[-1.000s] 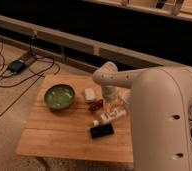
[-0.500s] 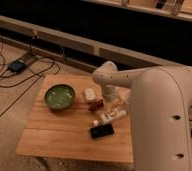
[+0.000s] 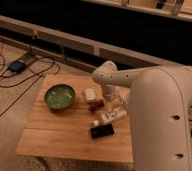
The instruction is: Stand the bottle upright
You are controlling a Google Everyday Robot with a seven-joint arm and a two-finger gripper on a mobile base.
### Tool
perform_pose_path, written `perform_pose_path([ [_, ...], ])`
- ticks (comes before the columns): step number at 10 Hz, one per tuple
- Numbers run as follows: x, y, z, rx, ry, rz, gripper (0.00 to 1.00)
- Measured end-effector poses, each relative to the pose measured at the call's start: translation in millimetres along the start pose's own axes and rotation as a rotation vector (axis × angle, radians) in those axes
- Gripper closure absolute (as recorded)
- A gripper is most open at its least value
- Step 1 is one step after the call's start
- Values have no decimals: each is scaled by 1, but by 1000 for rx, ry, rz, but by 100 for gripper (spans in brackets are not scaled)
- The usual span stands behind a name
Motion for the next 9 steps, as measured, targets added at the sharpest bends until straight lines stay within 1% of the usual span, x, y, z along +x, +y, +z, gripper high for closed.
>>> perform_pose_path([
  [2, 11, -9, -26, 19, 13, 23, 35],
  [3, 22, -18, -50, 25, 3, 68, 35],
  [4, 31, -26, -67, 22, -7, 102, 35],
  [5, 35, -31, -77, 25, -10, 115, 35],
  [6, 38, -32, -90, 16, -7, 122, 35],
  [7, 39, -32, -94, 11, 1, 116, 35],
  [8, 38, -32, -95, 9, 9, 114, 35],
  [9, 36, -29, -89, -3, 20, 120, 35],
])
